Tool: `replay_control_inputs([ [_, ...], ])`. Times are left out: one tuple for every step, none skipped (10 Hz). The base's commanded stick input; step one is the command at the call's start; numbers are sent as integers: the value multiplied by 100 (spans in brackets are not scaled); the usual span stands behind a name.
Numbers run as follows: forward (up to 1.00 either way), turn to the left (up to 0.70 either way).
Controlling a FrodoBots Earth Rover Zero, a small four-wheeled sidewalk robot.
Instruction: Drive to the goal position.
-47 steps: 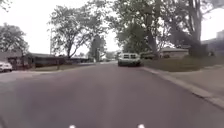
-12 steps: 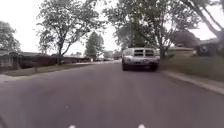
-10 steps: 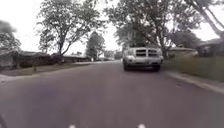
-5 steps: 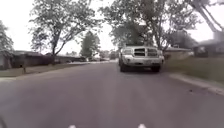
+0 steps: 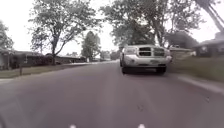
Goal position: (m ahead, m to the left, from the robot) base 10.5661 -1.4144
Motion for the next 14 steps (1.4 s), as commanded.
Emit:
replay_control_inputs([
  [100, 0],
  [100, 0],
  [100, 0],
  [100, 0],
  [100, 0],
  [100, 0],
  [100, 0],
  [100, 0],
  [100, 0],
  [100, 0],
  [100, 0],
  [100, 0],
  [100, 0],
  [100, 0],
])
